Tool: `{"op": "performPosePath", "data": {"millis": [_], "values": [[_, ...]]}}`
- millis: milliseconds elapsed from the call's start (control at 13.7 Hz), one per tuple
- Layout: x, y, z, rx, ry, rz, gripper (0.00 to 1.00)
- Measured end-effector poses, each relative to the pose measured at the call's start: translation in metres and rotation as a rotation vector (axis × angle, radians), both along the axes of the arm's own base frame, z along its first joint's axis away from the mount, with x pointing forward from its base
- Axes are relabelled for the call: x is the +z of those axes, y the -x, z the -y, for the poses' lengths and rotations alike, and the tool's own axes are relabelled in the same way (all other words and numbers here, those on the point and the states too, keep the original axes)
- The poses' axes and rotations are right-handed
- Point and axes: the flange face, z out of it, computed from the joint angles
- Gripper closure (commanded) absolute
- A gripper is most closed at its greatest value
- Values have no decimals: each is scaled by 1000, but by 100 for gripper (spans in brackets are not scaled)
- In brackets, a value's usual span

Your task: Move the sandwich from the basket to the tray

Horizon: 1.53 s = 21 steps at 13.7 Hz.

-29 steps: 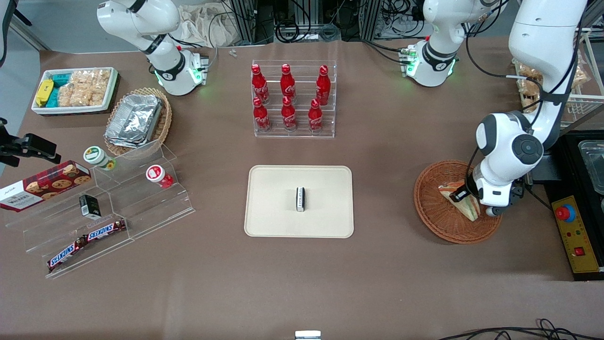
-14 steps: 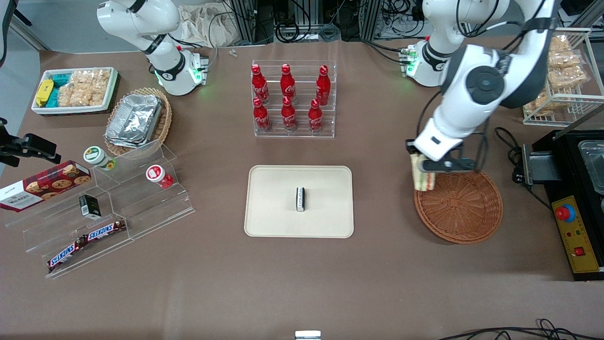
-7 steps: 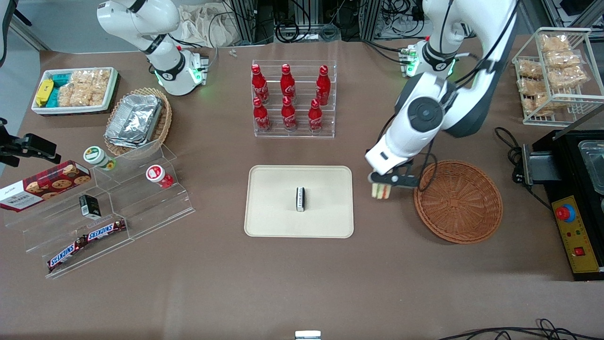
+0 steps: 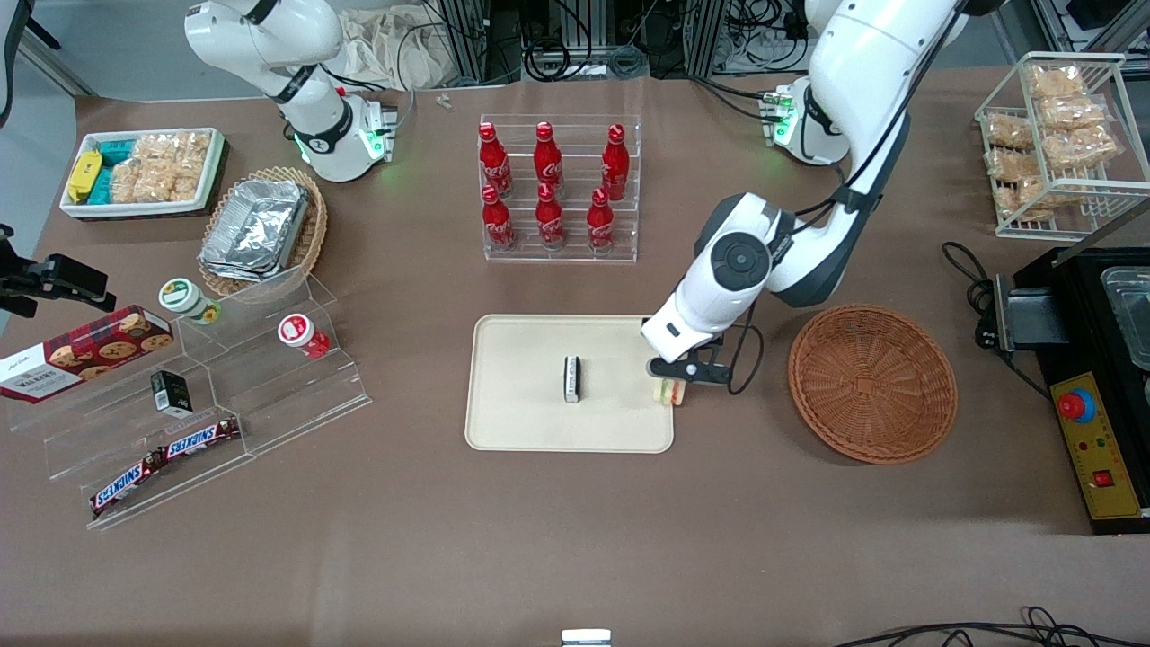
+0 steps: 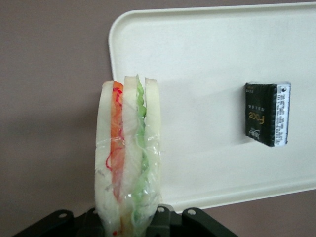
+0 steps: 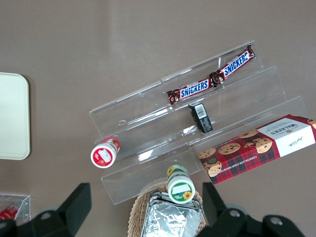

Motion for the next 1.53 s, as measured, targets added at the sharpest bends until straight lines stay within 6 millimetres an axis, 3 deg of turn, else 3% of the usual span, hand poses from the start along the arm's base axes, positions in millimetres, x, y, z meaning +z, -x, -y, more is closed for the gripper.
{"op": "performPosePath", "data": {"millis": [365,510,729,1094,1240,1312,1531], "values": [[-26,-11,14,20,-9,16,100],[-30,-10,16,25,-12,17,75],[-30,-9,18,60,-13,13,2],[-27,-6,25,78,-13,21,0],[-5,-12,23,103,-3,48,0],[16,-17,17,124,-7,59,0],[110,-33,-31,194,-34,96,0]]}}
